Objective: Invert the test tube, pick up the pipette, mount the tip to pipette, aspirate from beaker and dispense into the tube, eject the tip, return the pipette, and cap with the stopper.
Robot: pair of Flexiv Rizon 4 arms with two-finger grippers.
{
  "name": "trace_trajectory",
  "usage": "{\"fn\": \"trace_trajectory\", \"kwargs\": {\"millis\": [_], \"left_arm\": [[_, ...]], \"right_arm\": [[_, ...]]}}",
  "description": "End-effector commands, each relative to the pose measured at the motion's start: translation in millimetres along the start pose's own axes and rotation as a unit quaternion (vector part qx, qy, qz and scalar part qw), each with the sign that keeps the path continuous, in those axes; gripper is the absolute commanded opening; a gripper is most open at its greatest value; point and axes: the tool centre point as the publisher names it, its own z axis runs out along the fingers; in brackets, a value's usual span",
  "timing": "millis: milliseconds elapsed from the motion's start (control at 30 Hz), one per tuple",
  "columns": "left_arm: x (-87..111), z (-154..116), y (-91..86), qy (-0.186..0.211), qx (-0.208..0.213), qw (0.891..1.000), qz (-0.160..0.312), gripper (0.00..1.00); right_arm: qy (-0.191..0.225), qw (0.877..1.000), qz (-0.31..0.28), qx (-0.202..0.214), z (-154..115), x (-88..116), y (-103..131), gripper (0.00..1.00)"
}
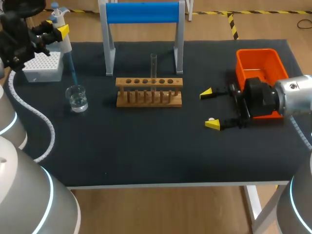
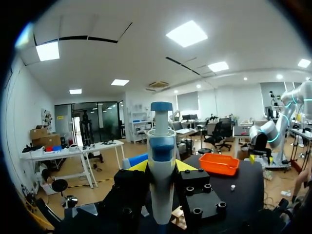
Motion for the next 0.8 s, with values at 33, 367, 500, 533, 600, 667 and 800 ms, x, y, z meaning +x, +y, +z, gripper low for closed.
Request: {"fn": "trace_trajectory", "kwargs": {"millis": [33, 367, 500, 533, 600, 667, 800], "left_arm": [[-3.6, 4.8, 3.5, -0.001, 0.010, 1.000, 0.002, 0.00], [-4.7, 3.0, 6.3, -0.002, 0.007, 1.000, 0.008, 0.00], [-4.8, 2.5, 7.2, -0.002, 0.006, 1.000, 0.010, 0.00], [-4.9, 2.4, 7.2, -0.002, 0.004, 1.000, 0.011, 0.00], [-5.5, 1.8, 8.0, -0.001, 0.004, 1.000, 0.012, 0.00], [-5.7, 1.6, 8.2, -0.001, 0.003, 1.000, 0.013, 0.00], [-5.8, 1.2, 8.6, -0.002, 0.004, 1.000, 0.013, 0.00]], "right_arm": [[-0.001, 1.000, 0.000, 0.001, -1.0, 1.0, 0.8, 1.00], [-0.001, 1.000, 0.000, 0.001, -1.0, 1.0, 0.8, 1.00], [-0.001, 1.000, 0.000, 0.001, -1.0, 1.0, 0.8, 1.00], [-0.001, 1.000, 0.000, 0.001, -1.0, 1.0, 0.8, 1.00], [-0.001, 1.000, 0.000, 0.001, -1.0, 1.0, 0.8, 1.00], [-0.001, 1.000, 0.000, 0.001, -1.0, 1.0, 0.8, 1.00], [-0.001, 1.000, 0.000, 0.001, -1.0, 1.0, 0.8, 1.00]]}}
